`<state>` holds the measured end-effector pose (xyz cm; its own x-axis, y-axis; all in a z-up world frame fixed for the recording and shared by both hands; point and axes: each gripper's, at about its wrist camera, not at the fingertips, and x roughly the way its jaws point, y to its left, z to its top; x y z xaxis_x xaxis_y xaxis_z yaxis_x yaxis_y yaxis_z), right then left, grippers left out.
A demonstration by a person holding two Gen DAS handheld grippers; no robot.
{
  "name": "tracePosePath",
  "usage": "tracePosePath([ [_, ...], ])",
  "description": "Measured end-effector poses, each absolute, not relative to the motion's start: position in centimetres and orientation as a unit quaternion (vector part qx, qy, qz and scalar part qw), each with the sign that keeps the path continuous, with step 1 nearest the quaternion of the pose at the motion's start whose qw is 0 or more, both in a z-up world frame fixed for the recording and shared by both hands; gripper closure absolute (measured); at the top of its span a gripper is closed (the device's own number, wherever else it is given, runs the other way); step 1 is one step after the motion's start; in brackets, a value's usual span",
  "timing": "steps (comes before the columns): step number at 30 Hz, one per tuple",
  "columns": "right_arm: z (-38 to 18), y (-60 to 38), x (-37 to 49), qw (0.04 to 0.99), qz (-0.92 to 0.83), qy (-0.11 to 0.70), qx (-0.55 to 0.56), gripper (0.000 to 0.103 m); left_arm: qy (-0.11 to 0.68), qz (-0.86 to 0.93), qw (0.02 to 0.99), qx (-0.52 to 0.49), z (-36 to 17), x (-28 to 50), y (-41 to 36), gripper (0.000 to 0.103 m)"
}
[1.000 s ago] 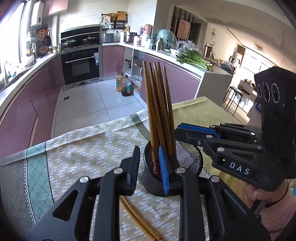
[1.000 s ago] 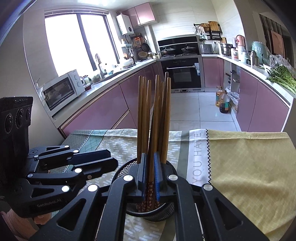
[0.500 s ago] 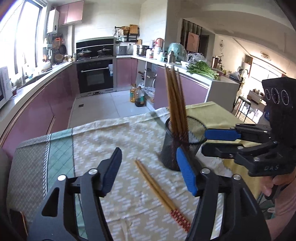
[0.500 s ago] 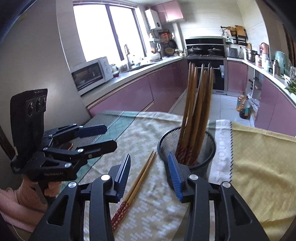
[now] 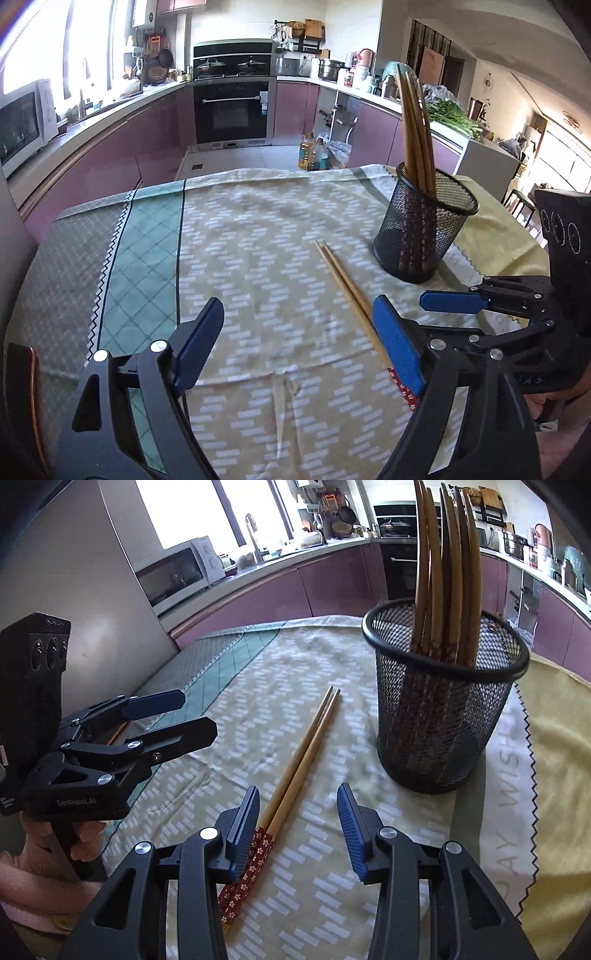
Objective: Organize utensils
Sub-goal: 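Close the left tool on a chopstick while the right tool grasps the other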
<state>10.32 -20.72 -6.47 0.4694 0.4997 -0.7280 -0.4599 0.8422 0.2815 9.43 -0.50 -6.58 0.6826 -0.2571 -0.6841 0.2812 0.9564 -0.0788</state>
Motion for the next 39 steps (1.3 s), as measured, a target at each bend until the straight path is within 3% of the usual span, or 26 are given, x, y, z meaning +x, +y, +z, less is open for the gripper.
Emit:
tracePosePath([
  [39, -7.9, -20.1, 10.4, 0.853, 0.256, 0.455, 0.003, 0.072, 0.405, -0.165, 0.899, 0.032, -9.5, 9.7, -2.2, 0.033],
])
